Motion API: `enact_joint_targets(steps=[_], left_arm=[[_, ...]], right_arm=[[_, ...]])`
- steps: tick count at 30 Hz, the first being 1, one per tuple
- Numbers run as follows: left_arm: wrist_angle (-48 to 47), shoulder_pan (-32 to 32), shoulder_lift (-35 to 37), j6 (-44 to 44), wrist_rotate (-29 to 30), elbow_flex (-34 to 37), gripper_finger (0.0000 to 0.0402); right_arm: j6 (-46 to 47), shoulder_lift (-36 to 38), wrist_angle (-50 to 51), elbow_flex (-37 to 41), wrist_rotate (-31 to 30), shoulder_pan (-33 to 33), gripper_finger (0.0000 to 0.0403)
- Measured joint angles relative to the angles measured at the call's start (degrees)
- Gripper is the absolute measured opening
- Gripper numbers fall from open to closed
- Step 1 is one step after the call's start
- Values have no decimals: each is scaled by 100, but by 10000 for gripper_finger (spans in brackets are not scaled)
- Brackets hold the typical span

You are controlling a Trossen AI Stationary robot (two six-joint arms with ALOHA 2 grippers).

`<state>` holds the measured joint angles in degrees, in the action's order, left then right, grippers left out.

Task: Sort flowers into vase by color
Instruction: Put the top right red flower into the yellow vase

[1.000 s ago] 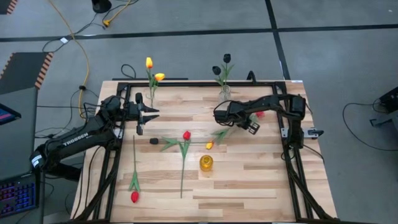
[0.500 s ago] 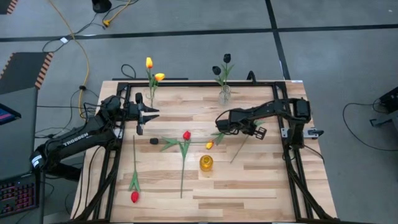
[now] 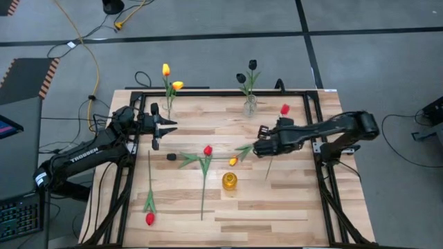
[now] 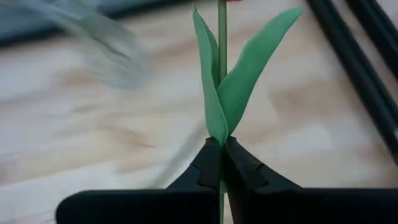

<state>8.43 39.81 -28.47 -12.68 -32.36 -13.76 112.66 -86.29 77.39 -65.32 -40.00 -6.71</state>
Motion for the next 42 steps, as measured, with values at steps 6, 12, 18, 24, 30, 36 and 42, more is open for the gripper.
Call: enact_joint_targets(steps=[6, 12, 18, 24, 30, 36, 42], left_arm=[[2, 0, 0, 125, -2, 0, 84], [4, 0, 0, 261, -4, 0, 84], [7, 0, -1, 262, -4, 0, 84], [8, 0, -2, 262, -3, 0, 84], [9, 2, 0, 262, 2, 0, 84], [6, 2, 0, 244, 4, 0, 84], [3, 2, -2, 256, 4, 0, 84]], right_arm=[[-1038, 595, -992, -4, -1985, -773, 35], [-3076, 724, -2533, -4, -3829, -1427, 36], [-4770, 613, -3968, -9, -4701, -1846, 36], [-5679, 223, -5298, -11, -4869, -2015, 36], [-6738, -121, -6720, -9, -4534, -1995, 36], [-8482, -216, -8298, -9, -3328, -1799, 36], [-10167, -216, -9641, -9, -2694, -1645, 36]])
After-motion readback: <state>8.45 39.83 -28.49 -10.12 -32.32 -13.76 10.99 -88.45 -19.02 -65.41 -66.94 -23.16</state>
